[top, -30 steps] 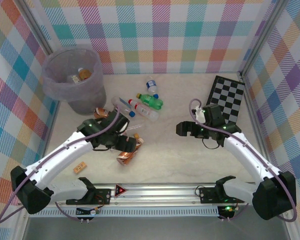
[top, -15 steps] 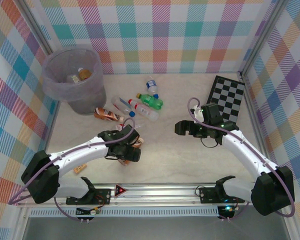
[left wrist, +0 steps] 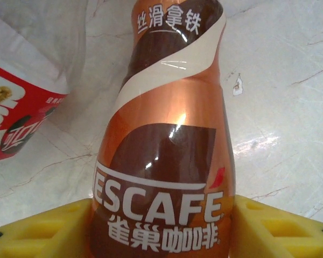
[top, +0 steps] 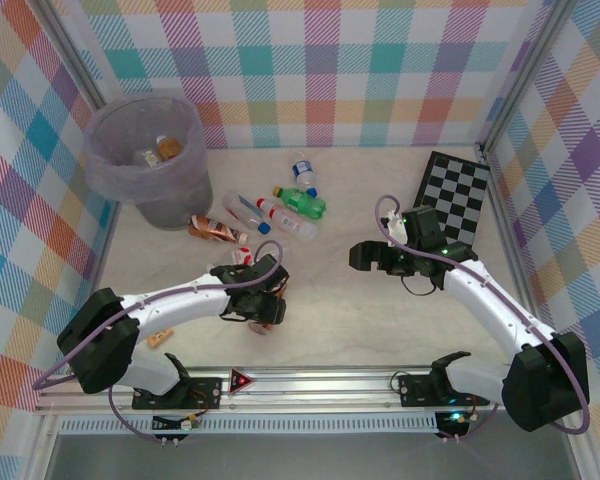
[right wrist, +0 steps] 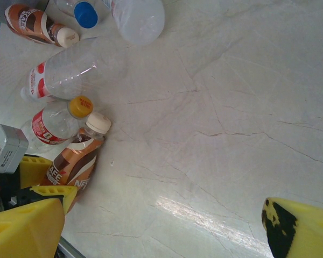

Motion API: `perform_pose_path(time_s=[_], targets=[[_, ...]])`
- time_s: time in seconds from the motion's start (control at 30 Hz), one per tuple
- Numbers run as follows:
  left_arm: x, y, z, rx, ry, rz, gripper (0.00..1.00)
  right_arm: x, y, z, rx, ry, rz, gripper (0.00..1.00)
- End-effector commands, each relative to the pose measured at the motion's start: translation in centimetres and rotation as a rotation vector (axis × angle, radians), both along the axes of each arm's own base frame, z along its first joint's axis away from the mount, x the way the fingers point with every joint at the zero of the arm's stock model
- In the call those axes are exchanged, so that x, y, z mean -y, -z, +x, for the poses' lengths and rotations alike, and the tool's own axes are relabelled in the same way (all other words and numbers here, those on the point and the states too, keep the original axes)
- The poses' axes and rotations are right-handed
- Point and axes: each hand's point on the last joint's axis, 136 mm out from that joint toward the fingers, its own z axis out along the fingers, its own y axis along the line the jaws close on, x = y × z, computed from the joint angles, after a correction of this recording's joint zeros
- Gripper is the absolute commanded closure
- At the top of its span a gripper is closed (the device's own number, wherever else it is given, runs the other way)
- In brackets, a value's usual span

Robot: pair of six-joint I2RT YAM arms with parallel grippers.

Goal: Put the plastic bottles in the bin

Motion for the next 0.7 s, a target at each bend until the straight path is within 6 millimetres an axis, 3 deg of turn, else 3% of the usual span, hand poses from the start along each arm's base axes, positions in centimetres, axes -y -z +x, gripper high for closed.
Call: perform_pose_path(time_s=[0.0, 0.37, 0.5, 0.67], targets=[[0.9, -1.9, -0.2, 0.008, 0.019, -0.044, 0.44, 0.0, -0.8, 0.1, 0.029, 0.003, 0.02, 0.06], [2.8, -7.8, 1.2, 0.062, 0.086, -0.09, 0.51, 0.0, -0.9, 0.3, 0.037, 0.011, 0.024, 0.06], [3.6, -10.6, 2.5, 0.108, 0.117, -0.103, 0.52, 0.1, -0.9, -0.1, 0.034, 0.017, 0.038, 0.06], [3.9, -14.9, 4.9, 0.128, 0.115, -0.175, 0.64, 0.2, -0.8, -0.7, 0.029, 0.022, 0.05, 0.06]])
